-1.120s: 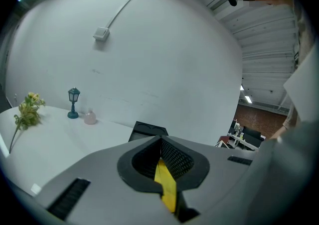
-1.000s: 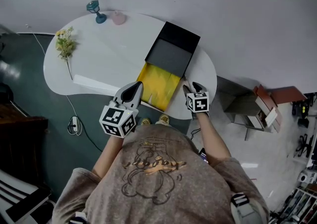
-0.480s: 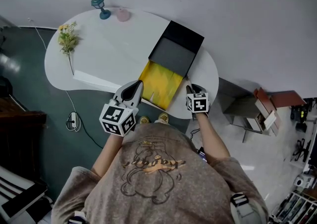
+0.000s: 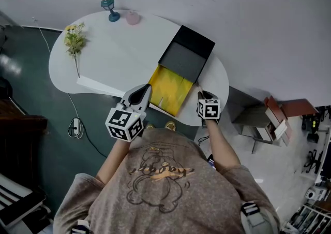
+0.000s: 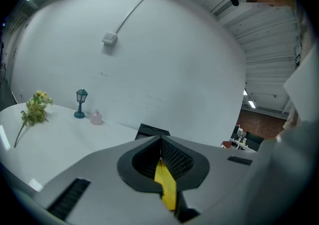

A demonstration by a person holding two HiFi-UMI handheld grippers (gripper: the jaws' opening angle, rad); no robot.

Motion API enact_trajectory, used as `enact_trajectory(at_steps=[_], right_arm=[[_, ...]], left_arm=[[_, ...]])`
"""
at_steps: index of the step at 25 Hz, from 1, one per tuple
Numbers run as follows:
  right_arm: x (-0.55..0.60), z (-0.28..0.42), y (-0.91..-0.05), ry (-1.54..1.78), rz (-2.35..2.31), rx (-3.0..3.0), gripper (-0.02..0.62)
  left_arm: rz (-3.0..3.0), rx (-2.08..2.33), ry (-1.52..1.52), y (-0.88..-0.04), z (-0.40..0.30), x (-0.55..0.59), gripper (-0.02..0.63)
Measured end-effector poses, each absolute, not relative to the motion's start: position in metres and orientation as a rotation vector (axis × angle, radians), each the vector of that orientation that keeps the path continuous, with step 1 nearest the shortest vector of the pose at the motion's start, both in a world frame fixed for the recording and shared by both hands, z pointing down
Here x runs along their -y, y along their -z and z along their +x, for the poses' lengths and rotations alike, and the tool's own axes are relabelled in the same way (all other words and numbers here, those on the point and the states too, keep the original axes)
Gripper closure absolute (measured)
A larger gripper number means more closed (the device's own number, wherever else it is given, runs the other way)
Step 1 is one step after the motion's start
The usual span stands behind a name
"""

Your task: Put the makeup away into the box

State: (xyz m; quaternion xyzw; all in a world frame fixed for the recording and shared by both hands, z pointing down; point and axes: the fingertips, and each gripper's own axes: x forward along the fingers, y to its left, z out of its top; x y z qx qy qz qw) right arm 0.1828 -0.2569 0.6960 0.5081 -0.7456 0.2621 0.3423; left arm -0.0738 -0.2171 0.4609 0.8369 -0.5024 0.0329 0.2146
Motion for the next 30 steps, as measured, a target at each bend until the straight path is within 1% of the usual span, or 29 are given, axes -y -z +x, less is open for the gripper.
enact_trajectory(at_steps=[14, 21, 25, 30], right_arm=[[0.245, 0.213, -0.674, -0.703, 1.414, 1.946, 0.523], [0.248, 0.229, -0.648, -0.685, 1.470, 1.985, 0.523], [0.252, 0.227, -0.626, -0.651, 1.487, 2.038, 0.523], [0.263, 0.208, -0.588, -0.584, 1.473, 2.149, 0.523]], left_arm=[[2.350, 1.314, -0.080, -0.463, -0.053, 0.211, 0.584], [2.355, 1.296, -0.088, -0.464, -0.051, 0.209, 0.584], [2.362, 1.284, -0.092, -0.463, -0.048, 0.206, 0.584], [2.366, 1.278, -0.095, -0.464, -0.048, 0.205, 0.584]])
